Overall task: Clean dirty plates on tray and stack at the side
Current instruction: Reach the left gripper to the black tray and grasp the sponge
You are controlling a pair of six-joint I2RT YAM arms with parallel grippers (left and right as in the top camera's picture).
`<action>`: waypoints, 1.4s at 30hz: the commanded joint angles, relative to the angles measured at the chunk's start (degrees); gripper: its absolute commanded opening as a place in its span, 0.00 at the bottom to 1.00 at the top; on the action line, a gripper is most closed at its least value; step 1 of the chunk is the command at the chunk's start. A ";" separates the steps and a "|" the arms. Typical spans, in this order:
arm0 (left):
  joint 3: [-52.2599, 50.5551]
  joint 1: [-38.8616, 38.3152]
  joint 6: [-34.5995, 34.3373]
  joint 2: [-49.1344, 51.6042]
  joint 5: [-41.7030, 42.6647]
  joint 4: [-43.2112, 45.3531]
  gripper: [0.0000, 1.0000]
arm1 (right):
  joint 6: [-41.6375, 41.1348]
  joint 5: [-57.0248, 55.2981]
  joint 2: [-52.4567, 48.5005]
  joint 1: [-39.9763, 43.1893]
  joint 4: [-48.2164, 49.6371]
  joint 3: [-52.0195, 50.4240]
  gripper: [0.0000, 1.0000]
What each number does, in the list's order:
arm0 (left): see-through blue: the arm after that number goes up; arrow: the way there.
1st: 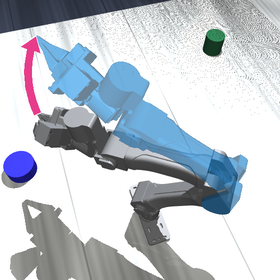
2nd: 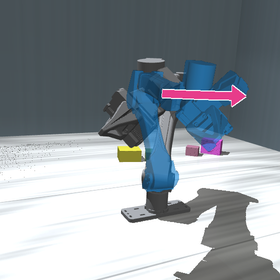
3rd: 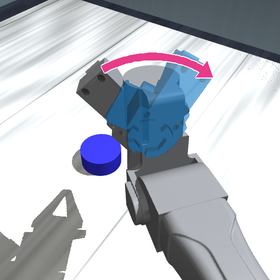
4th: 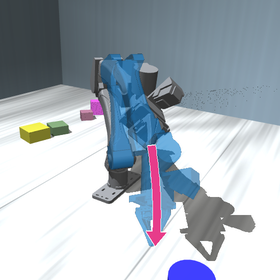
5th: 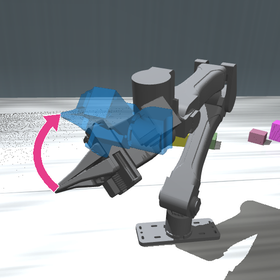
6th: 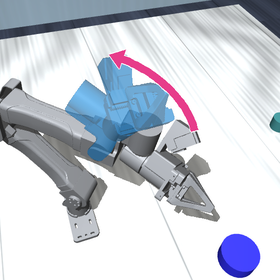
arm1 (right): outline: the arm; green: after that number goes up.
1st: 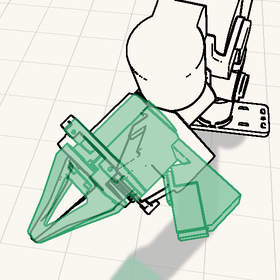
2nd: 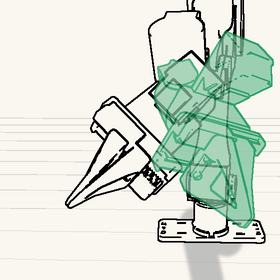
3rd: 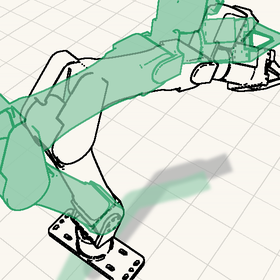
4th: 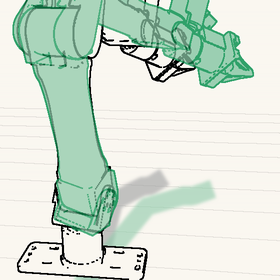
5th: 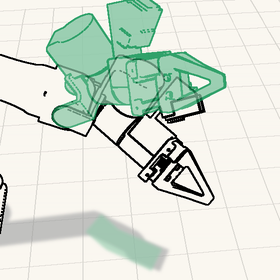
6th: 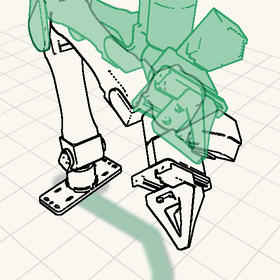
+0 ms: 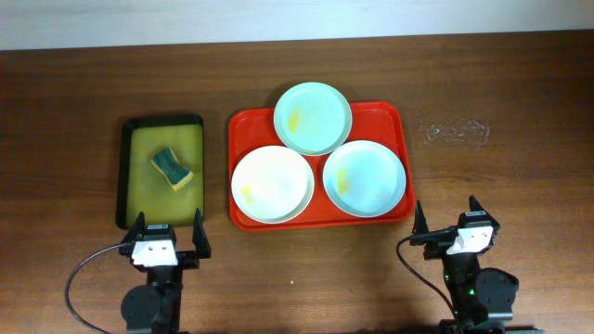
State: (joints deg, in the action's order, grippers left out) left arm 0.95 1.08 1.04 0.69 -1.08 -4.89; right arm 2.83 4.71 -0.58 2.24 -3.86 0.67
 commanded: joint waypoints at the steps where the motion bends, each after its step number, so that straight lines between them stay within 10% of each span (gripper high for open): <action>1: -0.44 -0.17 -0.57 0.09 -0.59 0.13 0.99 | -0.07 -0.70 0.11 -0.35 -0.28 -0.35 0.99; 28: -0.44 -0.17 -0.70 0.09 -0.44 0.96 0.99 | -0.07 -0.70 0.11 -0.35 -0.28 -0.35 0.99; 31: -0.42 -0.24 -7.89 0.09 30.21 16.31 0.99 | -0.07 -0.70 0.11 -0.35 -0.31 -0.35 0.99; 35: 0.70 -0.22 -7.82 0.68 26.51 37.97 0.99 | -0.07 -0.70 0.11 -0.35 -0.31 -0.35 0.99; 39: 25.44 -0.17 1.70 24.02 12.87 7.82 0.99 | -0.07 -0.70 0.11 -0.35 -0.31 -0.35 0.99; 42: 52.41 -0.20 4.44 54.62 18.36 -17.90 0.99 | -0.07 -0.70 0.11 -0.35 -0.28 -0.35 0.99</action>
State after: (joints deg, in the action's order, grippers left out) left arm 39.64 0.82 1.98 38.87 14.94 -15.16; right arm 2.83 4.29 -0.75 2.20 -3.86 0.62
